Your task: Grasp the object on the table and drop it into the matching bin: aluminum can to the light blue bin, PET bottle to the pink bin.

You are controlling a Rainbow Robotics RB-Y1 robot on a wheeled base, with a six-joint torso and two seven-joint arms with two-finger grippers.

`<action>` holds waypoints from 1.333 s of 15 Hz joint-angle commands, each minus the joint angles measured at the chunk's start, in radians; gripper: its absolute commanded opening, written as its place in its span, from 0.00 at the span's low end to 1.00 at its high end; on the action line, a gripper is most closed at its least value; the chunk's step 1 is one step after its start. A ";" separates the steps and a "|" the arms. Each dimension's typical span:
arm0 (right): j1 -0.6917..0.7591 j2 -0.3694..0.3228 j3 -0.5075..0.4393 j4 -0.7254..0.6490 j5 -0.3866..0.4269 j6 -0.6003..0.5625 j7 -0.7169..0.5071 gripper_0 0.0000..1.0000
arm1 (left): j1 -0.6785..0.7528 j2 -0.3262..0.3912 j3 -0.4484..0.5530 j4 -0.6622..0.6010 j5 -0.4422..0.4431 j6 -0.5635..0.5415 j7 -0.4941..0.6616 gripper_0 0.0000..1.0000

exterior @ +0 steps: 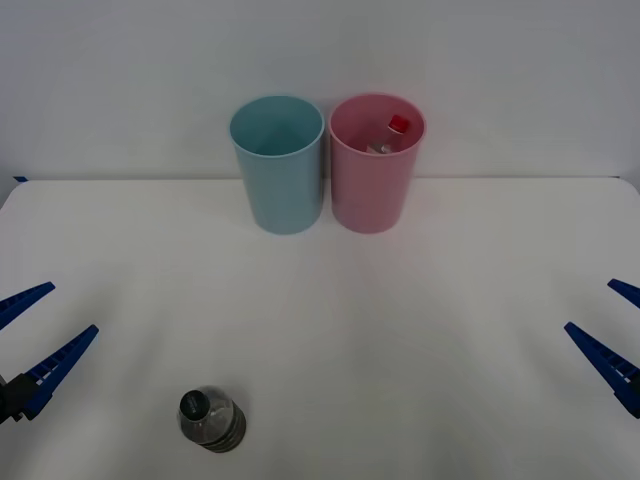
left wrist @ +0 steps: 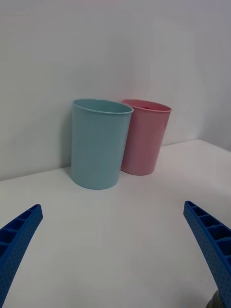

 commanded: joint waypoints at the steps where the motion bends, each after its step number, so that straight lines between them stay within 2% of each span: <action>1: 0.000 0.000 0.000 0.000 0.000 0.000 0.000 1.00 | 0.000 0.000 0.000 0.000 0.000 0.000 0.000 1.00; 2: 0.000 0.000 0.000 0.000 0.000 0.000 0.000 1.00 | -0.010 -0.013 0.001 0.009 0.006 0.005 0.000 1.00; 8: 0.000 0.000 0.000 0.000 0.000 0.000 0.000 1.00 | 0.001 0.014 0.006 0.027 0.024 -0.001 -0.012 1.00; 10: 0.000 0.000 0.000 0.000 0.000 0.000 0.000 1.00 | 0.005 0.062 0.004 0.073 0.024 -0.029 -0.031 1.00; 15: 0.000 0.000 0.000 0.000 0.000 0.000 0.000 1.00 | 0.001 0.205 -0.034 0.244 0.023 -0.128 -0.167 1.00; 17: 0.000 0.000 0.000 0.000 0.000 0.000 0.000 1.00 | 0.002 0.231 -0.051 0.274 0.014 -0.171 -0.184 1.00; 20: 0.000 0.000 0.000 0.000 0.000 0.000 0.000 1.00 | 0.005 0.234 -0.056 0.276 -0.052 -0.208 -0.209 1.00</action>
